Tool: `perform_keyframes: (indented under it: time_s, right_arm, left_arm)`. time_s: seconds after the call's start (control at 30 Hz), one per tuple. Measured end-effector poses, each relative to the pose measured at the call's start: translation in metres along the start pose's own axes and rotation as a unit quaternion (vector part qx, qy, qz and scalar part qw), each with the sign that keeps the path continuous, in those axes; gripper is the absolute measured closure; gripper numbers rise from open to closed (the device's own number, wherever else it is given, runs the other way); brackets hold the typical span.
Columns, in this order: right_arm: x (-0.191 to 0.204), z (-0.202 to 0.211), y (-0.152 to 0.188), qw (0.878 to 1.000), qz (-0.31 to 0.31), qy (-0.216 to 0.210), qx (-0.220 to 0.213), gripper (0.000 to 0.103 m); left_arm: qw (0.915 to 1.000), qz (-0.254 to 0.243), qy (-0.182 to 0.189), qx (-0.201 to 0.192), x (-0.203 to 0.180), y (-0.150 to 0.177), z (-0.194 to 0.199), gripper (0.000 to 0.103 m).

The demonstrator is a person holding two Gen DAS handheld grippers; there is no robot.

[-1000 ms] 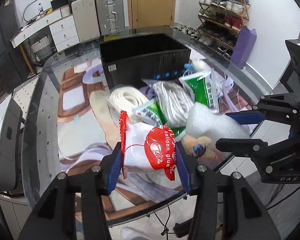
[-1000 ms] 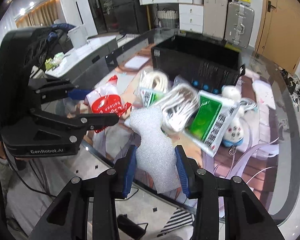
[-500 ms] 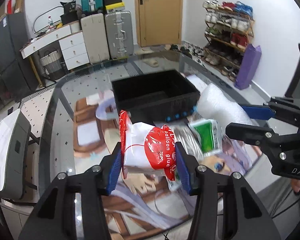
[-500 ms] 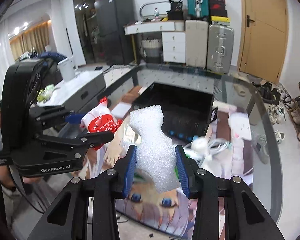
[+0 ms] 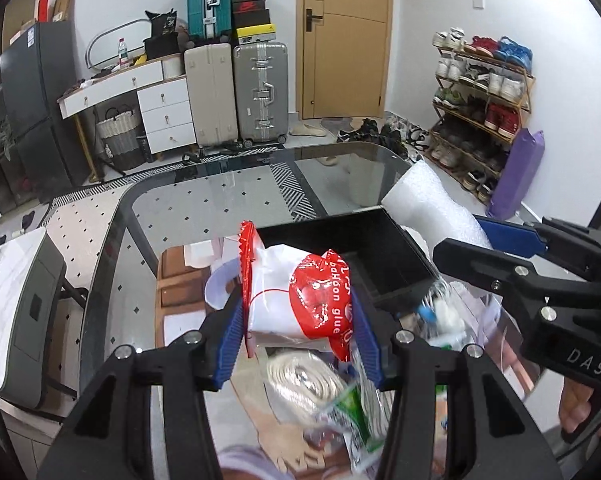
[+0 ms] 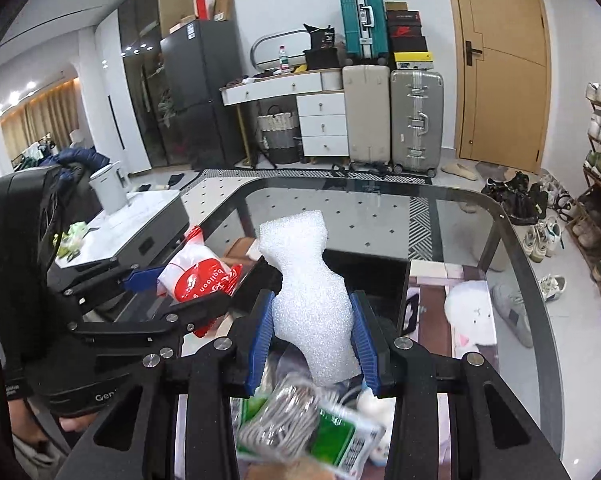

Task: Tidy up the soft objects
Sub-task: 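Lift both held items and drop them into the black box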

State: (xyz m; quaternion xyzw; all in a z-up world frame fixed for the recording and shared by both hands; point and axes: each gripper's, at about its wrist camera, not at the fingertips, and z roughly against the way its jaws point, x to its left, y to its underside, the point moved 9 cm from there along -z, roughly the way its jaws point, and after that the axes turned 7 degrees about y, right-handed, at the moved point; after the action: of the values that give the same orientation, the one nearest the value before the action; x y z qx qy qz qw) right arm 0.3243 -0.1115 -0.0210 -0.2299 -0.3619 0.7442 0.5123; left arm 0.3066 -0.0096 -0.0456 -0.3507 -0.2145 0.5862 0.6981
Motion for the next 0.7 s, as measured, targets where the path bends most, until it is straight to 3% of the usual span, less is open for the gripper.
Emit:
perform_keyframes:
  time_s: [0.3, 0.43, 0.7]
  right_arm:
    - [-0.022, -0.053, -0.01, 0.998, -0.04, 0.006, 0.038, 0.064]
    - [-0.027, -0.078, -0.007, 0.997, -0.053, 0.001, 0.059, 0.064]
    - [-0.036, -0.092, 0.011, 0.994, -0.073, -0.001, 0.08, 0.064]
  left_arm:
    - [0.9995, 0.016, -0.016, 0.02, 0.016, -0.011, -0.04, 0.053]
    - [0.9993, 0.027, -0.003, 0.027, 0.015, -0.012, -0.056, 0.053]
    - [0.9984, 0.03, -0.002, 0.048, 0.008, -0.002, -0.073, 0.053]
